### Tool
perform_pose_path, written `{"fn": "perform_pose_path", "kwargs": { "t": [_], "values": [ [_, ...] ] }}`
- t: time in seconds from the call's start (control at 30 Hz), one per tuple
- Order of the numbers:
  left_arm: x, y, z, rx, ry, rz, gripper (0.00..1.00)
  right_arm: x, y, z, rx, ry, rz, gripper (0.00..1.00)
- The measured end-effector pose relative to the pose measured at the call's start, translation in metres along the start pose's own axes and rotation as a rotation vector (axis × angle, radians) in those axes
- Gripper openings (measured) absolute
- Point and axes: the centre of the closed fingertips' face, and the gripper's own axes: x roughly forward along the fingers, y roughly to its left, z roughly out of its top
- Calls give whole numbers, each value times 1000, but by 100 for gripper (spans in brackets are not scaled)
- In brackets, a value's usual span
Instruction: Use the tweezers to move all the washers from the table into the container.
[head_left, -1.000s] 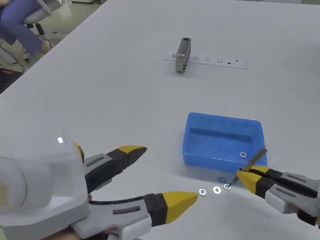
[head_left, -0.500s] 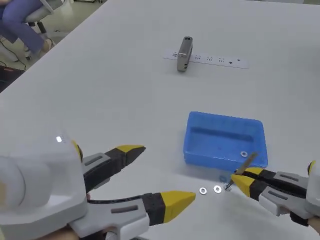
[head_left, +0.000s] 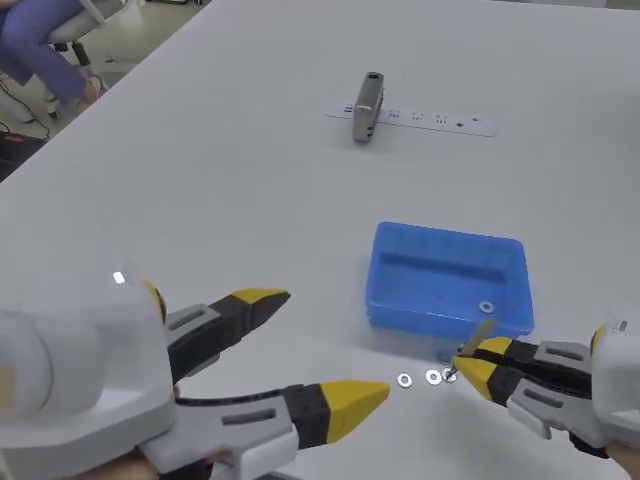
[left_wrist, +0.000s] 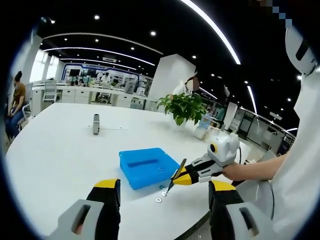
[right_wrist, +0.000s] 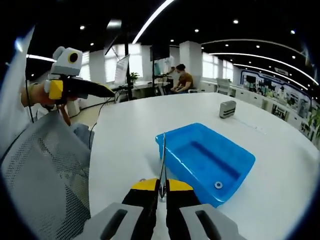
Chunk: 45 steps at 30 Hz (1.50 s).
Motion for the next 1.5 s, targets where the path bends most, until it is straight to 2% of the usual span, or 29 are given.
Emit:
{"fn": "perform_pose_path", "kwargs": {
  "t": [0.1, 0.23, 0.43, 0.53, 0.6, 0.67, 0.8, 0.93, 1.07, 1.27, 1.43, 1.5],
  "values": [
    [-1, 0, 0, -5, -5, 2, 72, -5, -4, 4, 23, -24, -4, 2],
    [-1, 1, -1, -8, -3, 3, 72, -7, -1, 9, 35, -44, 10, 3],
    [-1, 1, -2, -2, 3, 1, 72, 0, 4, 0, 13, -5, 24, 4],
    [-2, 2, -2, -3, 1, 4, 72, 1, 7, -1, 11, -5, 39, 4],
    [-2, 3, -2, -4, 2, 5, 72, 3, 8, -5, -9, 18, 41, 4],
    [-3, 4, -2, -3, 3, 6, 72, 3, 9, -2, -23, 7, 44, 4],
    [-3, 4, -3, -3, 4, 7, 72, 3, 13, -3, -93, 33, 59, 3],
    [-2, 3, -2, -3, -1, 5, 72, 1, 9, -1, -75, 33, 48, 3],
    [-3, 3, -2, 1, -4, 10, 73, -11, 6, 23, -15, -52, 38, 3],
    [-5, 5, -2, 7, -6, 18, 73, -25, 0, 53, -19, -93, 26, 3],
    [-6, 8, -4, 47, 12, 44, 75, -33, -16, 74, 7, -159, -4, 3],
    [-5, 9, -5, 66, 18, 54, 77, -33, -28, 79, 43, -178, -36, 3]
  ]
}}
